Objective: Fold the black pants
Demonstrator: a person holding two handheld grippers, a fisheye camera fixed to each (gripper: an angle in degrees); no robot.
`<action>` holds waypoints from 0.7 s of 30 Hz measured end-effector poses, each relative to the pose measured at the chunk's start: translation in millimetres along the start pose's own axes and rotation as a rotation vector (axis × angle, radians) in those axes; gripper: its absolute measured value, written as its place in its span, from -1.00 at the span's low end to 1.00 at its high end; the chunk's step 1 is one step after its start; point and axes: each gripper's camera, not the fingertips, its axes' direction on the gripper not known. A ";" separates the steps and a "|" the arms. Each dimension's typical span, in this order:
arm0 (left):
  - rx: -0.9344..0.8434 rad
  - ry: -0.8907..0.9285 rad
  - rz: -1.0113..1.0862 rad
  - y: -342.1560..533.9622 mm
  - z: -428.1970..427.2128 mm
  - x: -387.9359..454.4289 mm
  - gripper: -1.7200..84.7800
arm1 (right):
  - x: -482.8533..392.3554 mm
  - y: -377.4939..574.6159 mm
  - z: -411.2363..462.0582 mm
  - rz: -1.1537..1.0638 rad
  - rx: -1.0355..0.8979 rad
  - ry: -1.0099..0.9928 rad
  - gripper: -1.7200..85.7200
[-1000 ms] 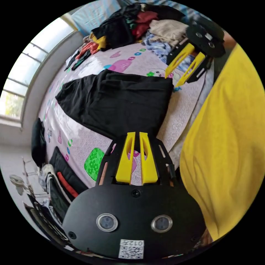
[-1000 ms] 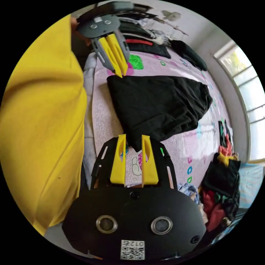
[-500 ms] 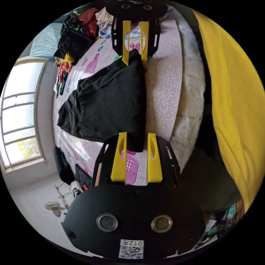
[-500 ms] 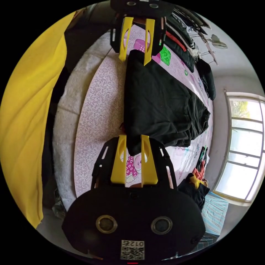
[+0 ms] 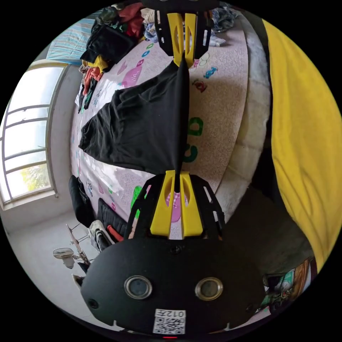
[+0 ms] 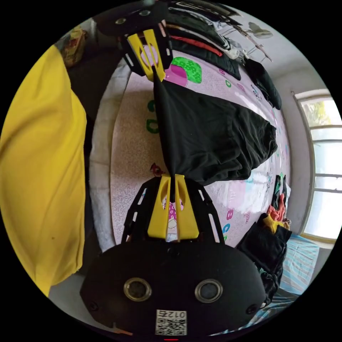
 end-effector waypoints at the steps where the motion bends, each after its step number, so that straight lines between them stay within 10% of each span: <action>1: 0.007 0.008 -0.002 4.6 -6.1 -11.5 -0.95 | 13.9 0.2 -8.8 0.023 0.010 -0.032 -0.93; 21: 0.093 0.639 -0.024 81.8 -30.7 -203.3 -0.96 | 175.0 18.2 -121.6 0.053 0.031 -0.510 -0.93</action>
